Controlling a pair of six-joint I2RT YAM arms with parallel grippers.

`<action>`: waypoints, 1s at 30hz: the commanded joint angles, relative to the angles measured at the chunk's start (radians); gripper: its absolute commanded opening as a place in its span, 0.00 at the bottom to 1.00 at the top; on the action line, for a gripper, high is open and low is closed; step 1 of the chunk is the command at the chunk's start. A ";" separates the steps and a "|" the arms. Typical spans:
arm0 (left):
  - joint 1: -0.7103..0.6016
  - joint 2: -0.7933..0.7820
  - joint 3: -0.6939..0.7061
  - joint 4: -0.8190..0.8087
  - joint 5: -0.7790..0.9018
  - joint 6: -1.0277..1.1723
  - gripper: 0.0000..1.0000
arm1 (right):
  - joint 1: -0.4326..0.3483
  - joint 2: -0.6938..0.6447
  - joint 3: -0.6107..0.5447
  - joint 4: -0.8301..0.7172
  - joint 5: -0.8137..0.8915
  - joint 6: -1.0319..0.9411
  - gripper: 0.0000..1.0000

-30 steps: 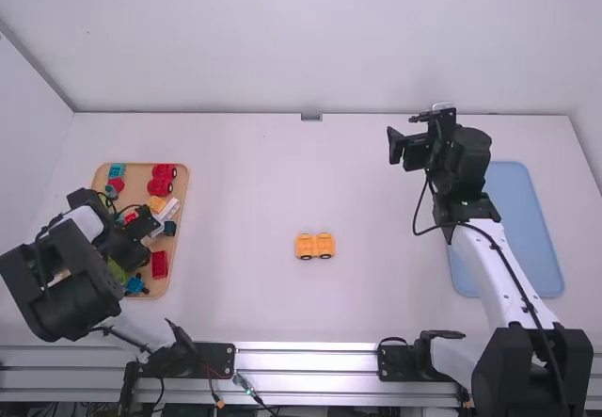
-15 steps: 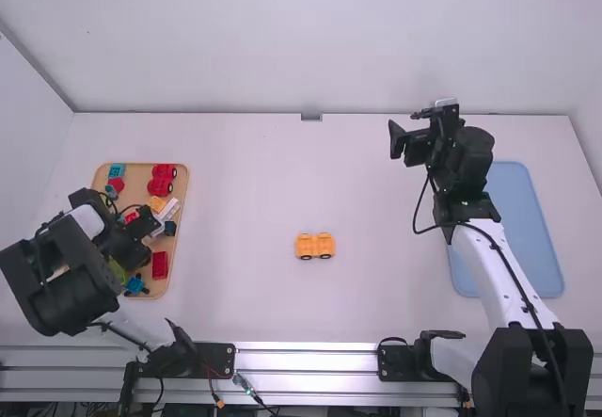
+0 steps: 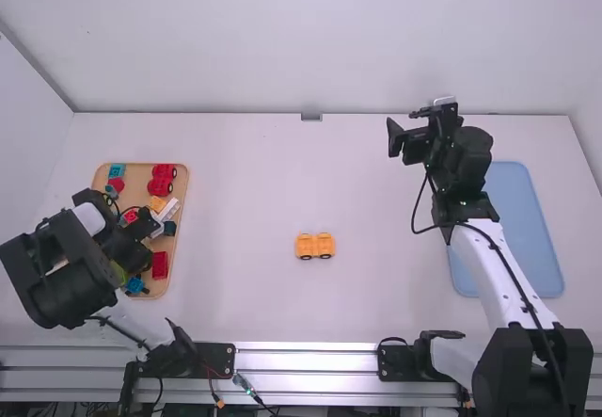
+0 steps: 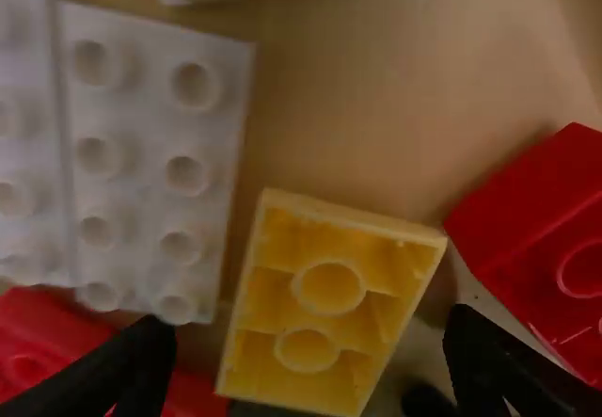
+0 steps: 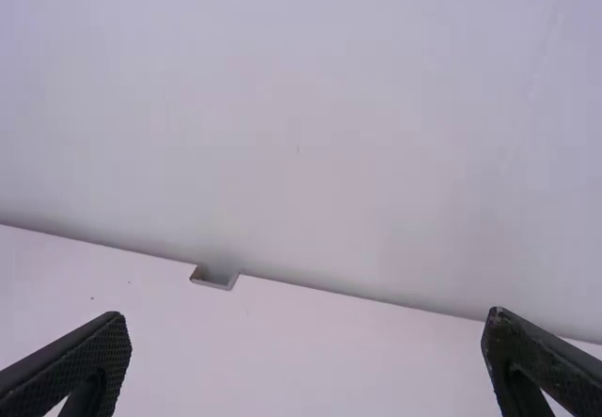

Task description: Assemble lego blocks to make yellow taxi

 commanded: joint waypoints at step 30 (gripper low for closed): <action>-0.011 0.014 0.027 -0.057 0.102 0.021 0.56 | 0.017 -0.013 0.034 0.010 0.001 0.005 0.99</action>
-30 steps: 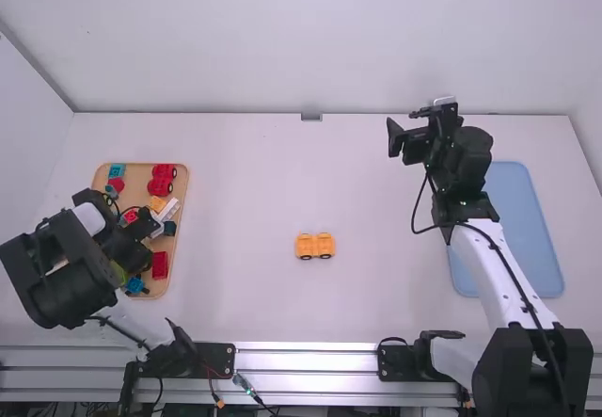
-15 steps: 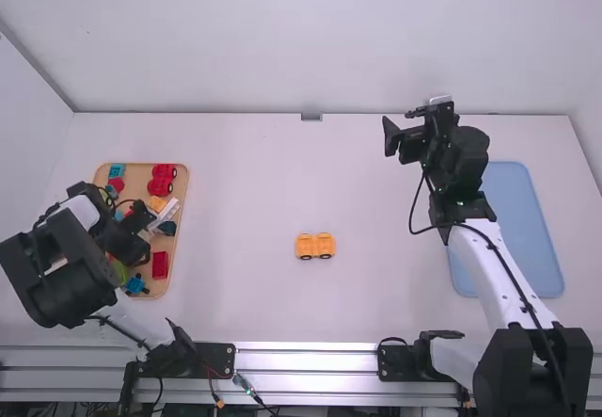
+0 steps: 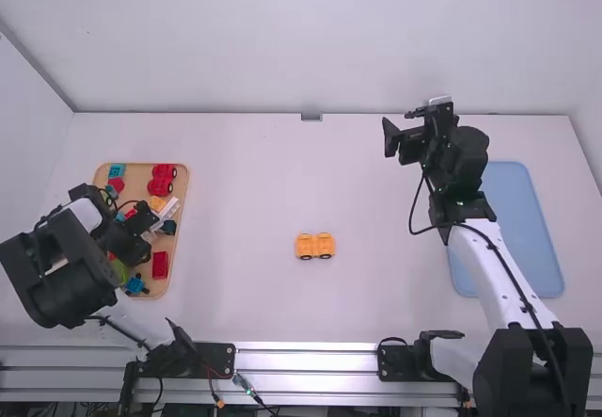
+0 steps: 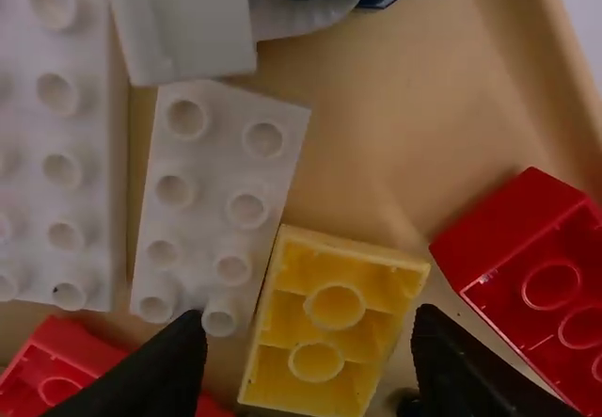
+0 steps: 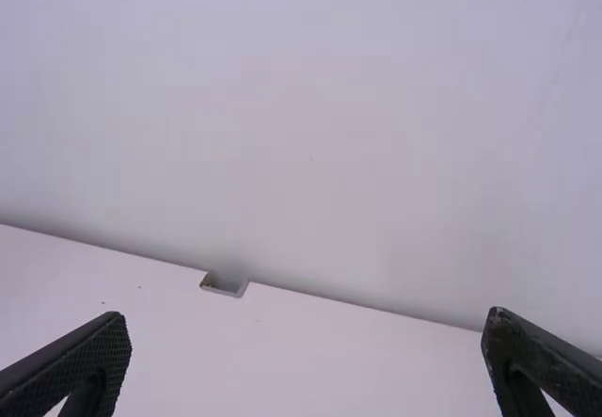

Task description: Assemble lego blocks to make yellow taxi

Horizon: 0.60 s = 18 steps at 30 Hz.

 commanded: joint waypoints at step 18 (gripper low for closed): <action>-0.014 0.014 -0.013 -0.068 -0.027 -0.038 0.58 | -0.003 -0.013 0.034 0.019 0.002 0.003 0.99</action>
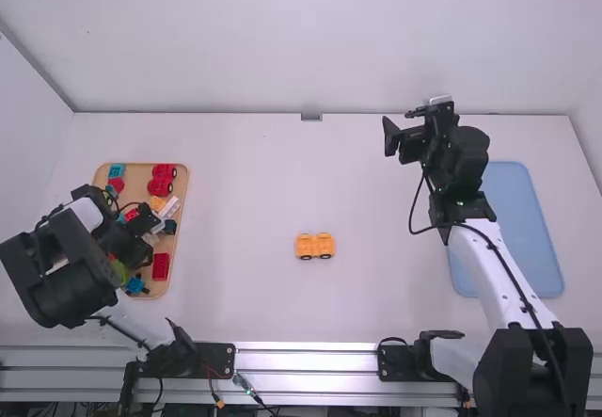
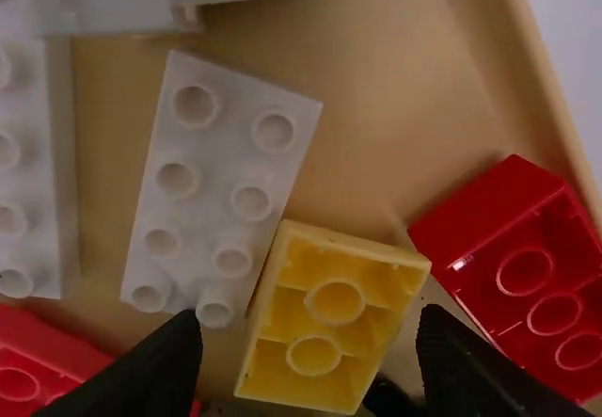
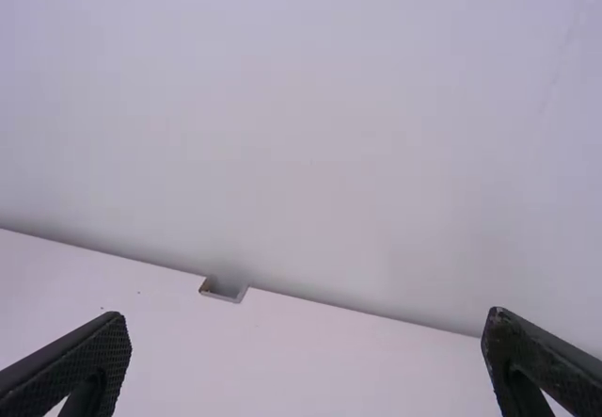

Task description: Assemble lego blocks to make yellow taxi

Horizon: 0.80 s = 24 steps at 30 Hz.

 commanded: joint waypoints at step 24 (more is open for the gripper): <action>-0.002 0.016 -0.058 0.023 0.050 0.039 0.60 | -0.003 -0.013 0.034 0.006 0.001 0.005 0.99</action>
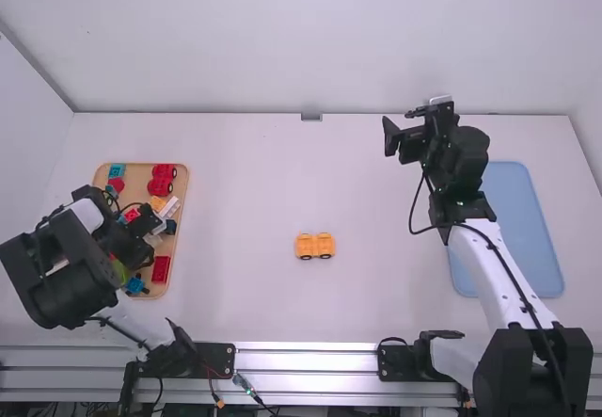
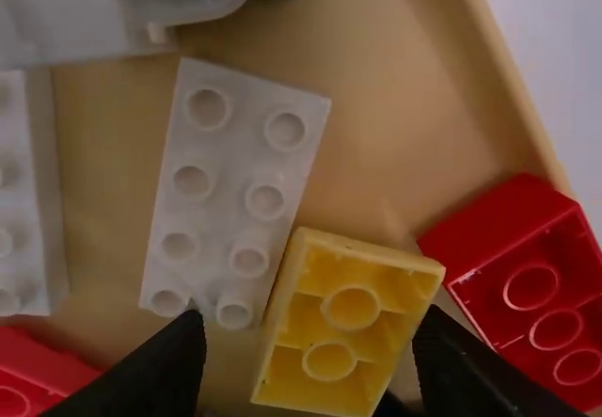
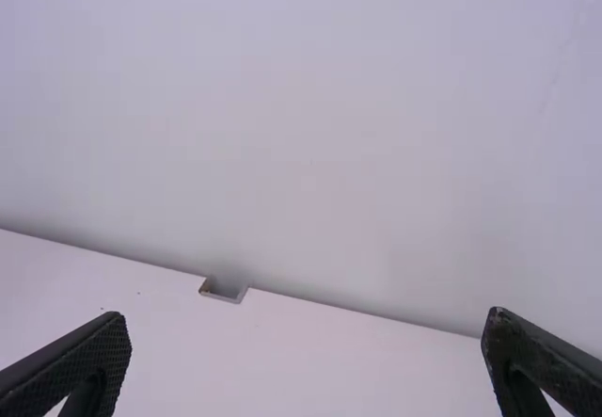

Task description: Assemble lego blocks to make yellow taxi

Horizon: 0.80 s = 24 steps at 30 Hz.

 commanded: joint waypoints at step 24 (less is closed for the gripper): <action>-0.002 0.022 -0.066 0.071 -0.024 -0.035 0.54 | -0.003 -0.013 0.034 0.010 0.000 0.005 0.99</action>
